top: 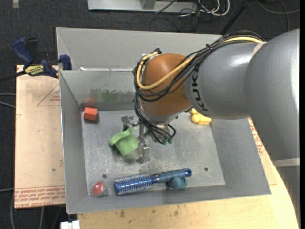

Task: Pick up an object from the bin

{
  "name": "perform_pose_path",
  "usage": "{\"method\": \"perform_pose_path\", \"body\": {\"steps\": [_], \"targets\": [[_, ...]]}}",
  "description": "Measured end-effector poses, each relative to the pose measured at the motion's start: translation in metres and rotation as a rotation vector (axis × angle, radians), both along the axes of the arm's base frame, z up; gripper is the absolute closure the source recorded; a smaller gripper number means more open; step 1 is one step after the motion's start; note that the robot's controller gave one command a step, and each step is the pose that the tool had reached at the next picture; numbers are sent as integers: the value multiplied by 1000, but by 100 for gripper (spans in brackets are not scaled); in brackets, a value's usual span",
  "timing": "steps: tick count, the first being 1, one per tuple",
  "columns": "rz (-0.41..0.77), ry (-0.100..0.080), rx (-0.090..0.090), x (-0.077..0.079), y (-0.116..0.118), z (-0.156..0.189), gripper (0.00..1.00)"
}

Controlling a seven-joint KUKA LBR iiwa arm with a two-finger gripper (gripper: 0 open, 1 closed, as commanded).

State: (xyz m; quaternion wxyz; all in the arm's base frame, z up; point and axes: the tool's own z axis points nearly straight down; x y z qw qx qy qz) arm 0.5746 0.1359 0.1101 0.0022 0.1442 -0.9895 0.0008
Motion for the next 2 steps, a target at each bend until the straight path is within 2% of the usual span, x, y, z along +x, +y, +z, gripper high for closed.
{"method": "perform_pose_path", "body": {"steps": [1,2], "targets": [[186,-6,4,44,11,-41,0],[184,-7,5,45,11,-39,100]]}}
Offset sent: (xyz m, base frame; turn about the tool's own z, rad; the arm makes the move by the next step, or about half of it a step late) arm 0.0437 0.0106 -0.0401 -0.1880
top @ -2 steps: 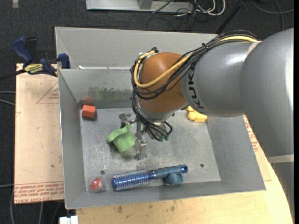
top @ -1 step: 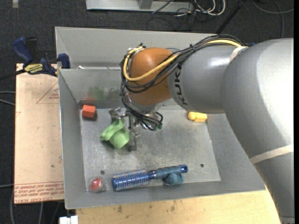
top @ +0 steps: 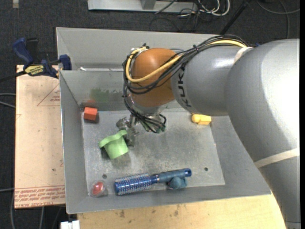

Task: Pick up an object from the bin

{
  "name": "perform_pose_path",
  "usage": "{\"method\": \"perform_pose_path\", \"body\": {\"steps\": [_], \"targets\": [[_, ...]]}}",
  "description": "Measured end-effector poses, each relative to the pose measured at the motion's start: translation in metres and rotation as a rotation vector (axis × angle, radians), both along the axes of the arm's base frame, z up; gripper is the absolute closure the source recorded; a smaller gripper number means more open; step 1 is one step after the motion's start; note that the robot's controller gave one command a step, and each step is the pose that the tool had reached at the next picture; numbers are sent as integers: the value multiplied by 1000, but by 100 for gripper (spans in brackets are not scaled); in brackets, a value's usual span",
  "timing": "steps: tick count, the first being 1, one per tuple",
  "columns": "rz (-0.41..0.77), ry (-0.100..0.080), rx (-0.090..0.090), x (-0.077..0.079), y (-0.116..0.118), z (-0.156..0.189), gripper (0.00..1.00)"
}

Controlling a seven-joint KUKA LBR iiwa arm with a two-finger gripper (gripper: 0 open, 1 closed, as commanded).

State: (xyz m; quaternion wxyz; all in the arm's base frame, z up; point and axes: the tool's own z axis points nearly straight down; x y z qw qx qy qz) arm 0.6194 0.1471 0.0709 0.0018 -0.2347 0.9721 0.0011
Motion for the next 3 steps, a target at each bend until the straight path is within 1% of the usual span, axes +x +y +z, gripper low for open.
{"method": "perform_pose_path", "body": {"steps": [1,2,3], "targets": [[40,-6,0,-42,0,125,100],[39,0,0,-43,-1,120,0],[-76,8,-2,-79,31,20,0]]}}
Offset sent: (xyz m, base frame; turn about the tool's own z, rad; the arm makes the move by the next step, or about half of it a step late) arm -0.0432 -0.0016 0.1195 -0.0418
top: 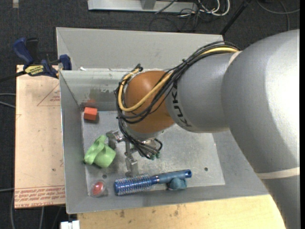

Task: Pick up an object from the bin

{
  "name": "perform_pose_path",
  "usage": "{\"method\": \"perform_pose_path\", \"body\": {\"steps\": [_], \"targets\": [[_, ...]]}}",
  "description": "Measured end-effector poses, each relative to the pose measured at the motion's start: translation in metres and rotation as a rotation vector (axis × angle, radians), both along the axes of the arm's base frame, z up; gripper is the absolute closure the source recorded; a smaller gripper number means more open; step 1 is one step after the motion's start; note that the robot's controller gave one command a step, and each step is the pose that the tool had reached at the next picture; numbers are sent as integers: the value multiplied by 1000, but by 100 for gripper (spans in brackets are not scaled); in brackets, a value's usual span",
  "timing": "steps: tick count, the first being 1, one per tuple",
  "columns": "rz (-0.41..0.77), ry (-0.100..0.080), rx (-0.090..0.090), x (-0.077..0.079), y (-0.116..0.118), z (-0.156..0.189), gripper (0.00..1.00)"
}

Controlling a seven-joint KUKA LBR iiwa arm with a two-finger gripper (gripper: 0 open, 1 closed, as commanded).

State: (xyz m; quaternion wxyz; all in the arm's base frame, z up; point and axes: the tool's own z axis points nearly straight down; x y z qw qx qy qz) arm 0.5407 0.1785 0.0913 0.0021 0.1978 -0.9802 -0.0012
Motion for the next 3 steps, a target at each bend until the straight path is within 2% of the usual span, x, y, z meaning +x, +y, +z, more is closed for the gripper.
{"method": "perform_pose_path", "body": {"steps": [1,2,3], "targets": [[17,-10,4,18,53,8,0],[12,-6,1,18,50,7,100],[-26,-16,4,39,58,145,100]]}}
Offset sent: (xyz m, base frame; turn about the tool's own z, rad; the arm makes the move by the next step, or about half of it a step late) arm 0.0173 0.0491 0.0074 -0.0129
